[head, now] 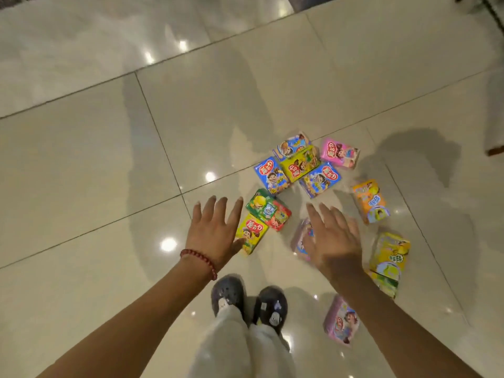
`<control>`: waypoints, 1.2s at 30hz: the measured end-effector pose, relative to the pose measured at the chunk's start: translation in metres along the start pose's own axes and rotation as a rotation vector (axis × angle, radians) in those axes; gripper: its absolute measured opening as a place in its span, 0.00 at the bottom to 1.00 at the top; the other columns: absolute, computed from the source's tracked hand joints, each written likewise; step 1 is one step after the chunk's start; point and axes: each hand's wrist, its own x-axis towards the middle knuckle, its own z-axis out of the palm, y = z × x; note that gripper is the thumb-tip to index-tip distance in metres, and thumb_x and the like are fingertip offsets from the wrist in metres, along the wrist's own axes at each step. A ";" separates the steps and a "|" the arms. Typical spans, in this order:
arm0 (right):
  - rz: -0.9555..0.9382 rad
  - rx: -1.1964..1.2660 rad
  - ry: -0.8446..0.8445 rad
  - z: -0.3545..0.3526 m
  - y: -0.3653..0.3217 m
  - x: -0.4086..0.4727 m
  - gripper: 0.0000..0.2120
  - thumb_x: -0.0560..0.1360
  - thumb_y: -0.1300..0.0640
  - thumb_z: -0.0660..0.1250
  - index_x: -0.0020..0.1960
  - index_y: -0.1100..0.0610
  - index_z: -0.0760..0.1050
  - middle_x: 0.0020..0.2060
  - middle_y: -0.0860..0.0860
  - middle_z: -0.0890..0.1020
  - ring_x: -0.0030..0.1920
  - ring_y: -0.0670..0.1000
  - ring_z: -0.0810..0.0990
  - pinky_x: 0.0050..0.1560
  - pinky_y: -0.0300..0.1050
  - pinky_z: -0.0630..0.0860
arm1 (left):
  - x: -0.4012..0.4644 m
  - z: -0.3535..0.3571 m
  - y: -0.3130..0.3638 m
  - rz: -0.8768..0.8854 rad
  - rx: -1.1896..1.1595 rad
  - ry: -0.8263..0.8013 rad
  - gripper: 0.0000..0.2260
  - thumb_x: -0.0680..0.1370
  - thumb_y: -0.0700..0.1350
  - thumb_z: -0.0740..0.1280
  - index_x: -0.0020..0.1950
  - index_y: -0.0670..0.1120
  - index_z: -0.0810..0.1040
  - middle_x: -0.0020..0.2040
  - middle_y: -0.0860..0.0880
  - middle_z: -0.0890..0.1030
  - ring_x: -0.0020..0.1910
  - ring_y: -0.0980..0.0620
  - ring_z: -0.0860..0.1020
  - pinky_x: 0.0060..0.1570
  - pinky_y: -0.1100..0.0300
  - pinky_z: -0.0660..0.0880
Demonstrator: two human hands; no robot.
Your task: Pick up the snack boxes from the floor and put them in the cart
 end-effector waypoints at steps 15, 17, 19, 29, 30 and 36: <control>-0.105 0.096 -0.183 0.334 0.040 0.085 0.50 0.67 0.26 0.53 0.63 0.71 0.72 0.61 0.68 0.76 0.60 0.67 0.77 0.58 0.62 0.75 | 0.182 0.299 0.031 -0.098 -0.261 -0.197 0.59 0.64 0.71 0.67 0.76 0.45 0.33 0.71 0.44 0.57 0.69 0.46 0.60 0.68 0.55 0.62; -0.126 0.118 -0.189 0.355 0.040 0.089 0.56 0.67 0.21 0.45 0.62 0.73 0.71 0.60 0.69 0.76 0.59 0.67 0.77 0.58 0.61 0.74 | 0.194 0.318 0.033 -0.129 -0.354 -0.223 0.60 0.63 0.68 0.72 0.75 0.47 0.32 0.69 0.46 0.60 0.66 0.48 0.62 0.65 0.56 0.66; -0.079 0.178 -0.194 0.362 0.035 0.089 0.55 0.61 0.20 0.49 0.56 0.71 0.72 0.53 0.68 0.78 0.53 0.67 0.79 0.52 0.58 0.77 | 0.200 0.329 0.033 -0.150 -0.490 -0.245 0.60 0.62 0.65 0.75 0.75 0.50 0.34 0.68 0.47 0.63 0.64 0.49 0.65 0.62 0.57 0.67; 0.122 0.386 -0.615 0.290 0.025 0.020 0.46 0.72 0.45 0.71 0.77 0.45 0.42 0.57 0.53 0.76 0.51 0.52 0.80 0.46 0.47 0.76 | 0.108 0.310 0.024 -0.230 -0.818 -0.220 0.50 0.68 0.57 0.75 0.75 0.61 0.40 0.64 0.50 0.73 0.57 0.51 0.76 0.53 0.58 0.75; 0.130 0.416 -0.608 0.271 0.019 0.005 0.45 0.73 0.45 0.69 0.77 0.44 0.41 0.61 0.52 0.74 0.51 0.50 0.79 0.46 0.46 0.75 | 0.091 0.297 0.019 -0.247 -0.854 -0.193 0.50 0.67 0.56 0.75 0.74 0.63 0.40 0.64 0.50 0.73 0.57 0.51 0.75 0.52 0.58 0.75; 0.329 0.798 -0.512 0.132 -0.019 -0.044 0.41 0.71 0.44 0.71 0.69 0.26 0.45 0.60 0.42 0.78 0.51 0.38 0.80 0.51 0.41 0.79 | -0.005 0.196 -0.021 -0.390 -1.179 0.094 0.48 0.63 0.50 0.80 0.70 0.68 0.50 0.62 0.54 0.76 0.57 0.52 0.76 0.55 0.52 0.76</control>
